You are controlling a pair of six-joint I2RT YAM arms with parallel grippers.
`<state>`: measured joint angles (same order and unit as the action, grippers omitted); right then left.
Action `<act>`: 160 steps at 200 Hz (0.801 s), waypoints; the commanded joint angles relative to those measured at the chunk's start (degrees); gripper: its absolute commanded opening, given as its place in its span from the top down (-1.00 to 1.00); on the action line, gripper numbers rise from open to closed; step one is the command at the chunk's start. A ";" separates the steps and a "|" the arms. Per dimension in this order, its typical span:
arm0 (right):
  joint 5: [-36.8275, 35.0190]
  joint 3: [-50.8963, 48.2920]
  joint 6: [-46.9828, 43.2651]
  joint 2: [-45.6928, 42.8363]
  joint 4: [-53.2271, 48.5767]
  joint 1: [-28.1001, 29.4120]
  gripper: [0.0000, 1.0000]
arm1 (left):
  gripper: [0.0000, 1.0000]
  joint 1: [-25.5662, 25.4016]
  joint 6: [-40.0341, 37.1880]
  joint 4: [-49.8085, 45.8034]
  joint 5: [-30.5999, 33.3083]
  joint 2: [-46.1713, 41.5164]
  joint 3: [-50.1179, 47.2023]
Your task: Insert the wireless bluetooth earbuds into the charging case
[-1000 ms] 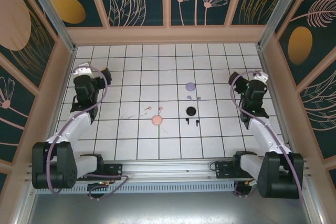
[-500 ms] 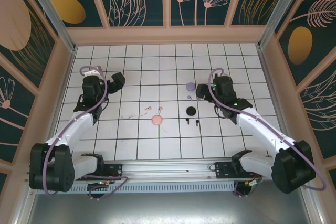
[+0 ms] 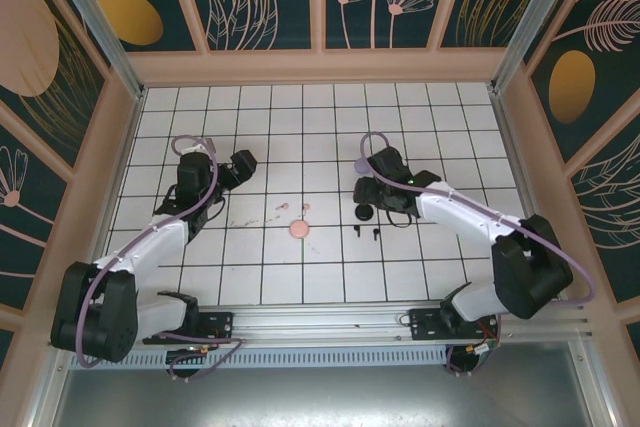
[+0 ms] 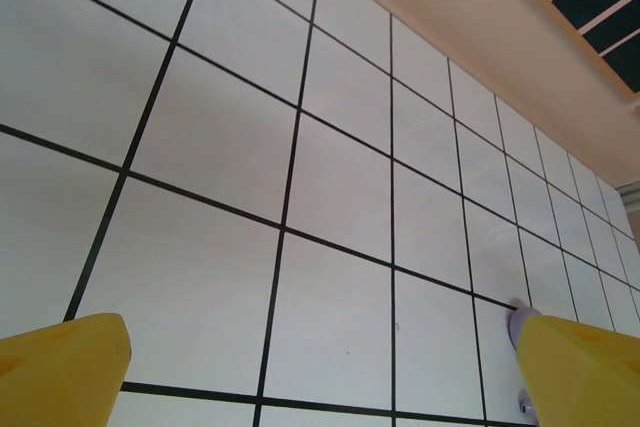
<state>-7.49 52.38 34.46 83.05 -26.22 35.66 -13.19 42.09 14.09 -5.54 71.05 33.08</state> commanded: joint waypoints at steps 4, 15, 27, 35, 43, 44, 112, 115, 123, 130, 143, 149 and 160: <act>-1.82 3.53 -0.44 2.47 -5.42 1.42 -0.57 | -0.98 -0.19 2.99 -2.51 0.49 2.00 3.70; -1.79 4.33 -0.27 3.56 -6.10 1.67 -0.56 | -0.98 -0.23 4.13 -2.91 0.57 2.54 4.25; -1.31 5.38 -0.30 4.98 -6.93 2.10 -0.53 | -0.97 -0.26 6.47 -3.50 1.51 2.92 4.74; -1.63 6.48 -0.33 5.82 -7.59 2.90 -0.52 | -0.97 -0.26 7.36 -3.94 1.74 3.08 5.19; -2.02 7.52 -0.44 6.52 -8.13 3.85 -0.52 | -0.98 -0.21 8.19 -5.12 2.18 3.24 5.90; -2.06 7.67 -0.40 6.61 -8.27 3.96 -0.52 | -0.98 -0.23 8.32 -5.29 2.24 3.23 6.01; -1.66 22.58 0.62 18.10 -14.20 15.41 -0.50 | -0.97 -0.25 8.27 -10.55 7.74 3.26 7.70; -1.61 23.24 0.76 18.72 -14.47 15.89 -0.50 | -0.97 -0.26 8.32 -10.61 8.03 3.37 7.70; -1.48 24.94 1.08 20.30 -15.14 17.14 -0.49 | -0.98 -0.15 8.27 -10.66 8.51 3.64 7.70; -1.24 26.39 1.37 21.61 -15.58 18.15 -0.50 | -0.98 -0.08 7.83 -10.62 8.71 4.00 7.77; -0.80 28.63 1.53 24.00 -16.33 19.84 -0.50 | -0.98 0.55 7.25 -10.91 9.09 4.78 8.09; -0.78 29.93 1.67 25.39 -16.85 20.67 -0.50 | -0.97 1.13 7.06 -10.92 9.02 5.08 8.22; -0.86 31.68 1.91 27.38 -17.70 21.80 -0.49 | -0.97 2.14 6.70 -10.75 8.72 5.48 8.27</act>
<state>-8.78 79.96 35.09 106.67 -38.85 55.22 -12.78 49.39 4.95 1.83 75.22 40.21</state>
